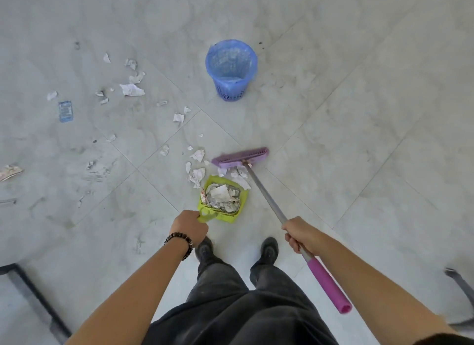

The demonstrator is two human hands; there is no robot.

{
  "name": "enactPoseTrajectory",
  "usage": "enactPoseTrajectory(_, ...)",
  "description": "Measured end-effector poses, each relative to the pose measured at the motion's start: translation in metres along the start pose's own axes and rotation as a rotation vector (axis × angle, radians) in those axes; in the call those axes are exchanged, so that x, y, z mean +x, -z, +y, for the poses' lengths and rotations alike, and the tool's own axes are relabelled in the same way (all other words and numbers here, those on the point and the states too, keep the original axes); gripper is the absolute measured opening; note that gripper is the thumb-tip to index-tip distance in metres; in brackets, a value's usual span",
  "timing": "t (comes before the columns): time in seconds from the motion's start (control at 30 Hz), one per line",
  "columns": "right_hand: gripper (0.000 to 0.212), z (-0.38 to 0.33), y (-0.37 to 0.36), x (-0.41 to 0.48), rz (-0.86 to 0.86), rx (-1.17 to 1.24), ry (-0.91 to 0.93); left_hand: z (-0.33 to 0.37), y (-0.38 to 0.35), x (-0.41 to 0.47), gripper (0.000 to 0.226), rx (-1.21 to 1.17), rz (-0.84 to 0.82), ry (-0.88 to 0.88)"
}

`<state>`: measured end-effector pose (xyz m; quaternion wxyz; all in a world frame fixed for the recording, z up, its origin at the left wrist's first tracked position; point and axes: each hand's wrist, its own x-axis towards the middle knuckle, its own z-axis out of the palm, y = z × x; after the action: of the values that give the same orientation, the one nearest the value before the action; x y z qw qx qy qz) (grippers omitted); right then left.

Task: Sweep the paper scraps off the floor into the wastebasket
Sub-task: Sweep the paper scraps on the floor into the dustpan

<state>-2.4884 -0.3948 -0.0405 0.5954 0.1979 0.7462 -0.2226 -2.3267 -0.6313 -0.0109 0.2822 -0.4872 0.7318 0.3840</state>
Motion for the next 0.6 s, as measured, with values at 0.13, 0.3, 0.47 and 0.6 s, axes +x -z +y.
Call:
enactPoseTrajectory(0.13, 0.035, 0.005, 0.018, -0.014, 0.031, -0.056, 0.107, -0.005, -0.002, -0.013, 0.017, 0.006, 0.023, 0.018)
enactPoseTrajectory(0.3, 0.029, 0.0, 0.042, -0.022, 0.043, 0.034, 0.164, -0.009, -0.009, -0.022, 0.021, -0.011, 0.059, 0.066)
enactPoseTrajectory(0.47, 0.032, -0.027, 0.036, 0.002, 0.11, -0.165, 0.236, -0.008, -0.016, -0.016, 0.018, -0.002, 0.098, 0.107)
enactPoseTrajectory(0.6, 0.015, -0.023, 0.009, 0.012, 0.068, -0.388, 0.264, -0.011, -0.017, -0.007, 0.02, -0.004, 0.11, 0.107)
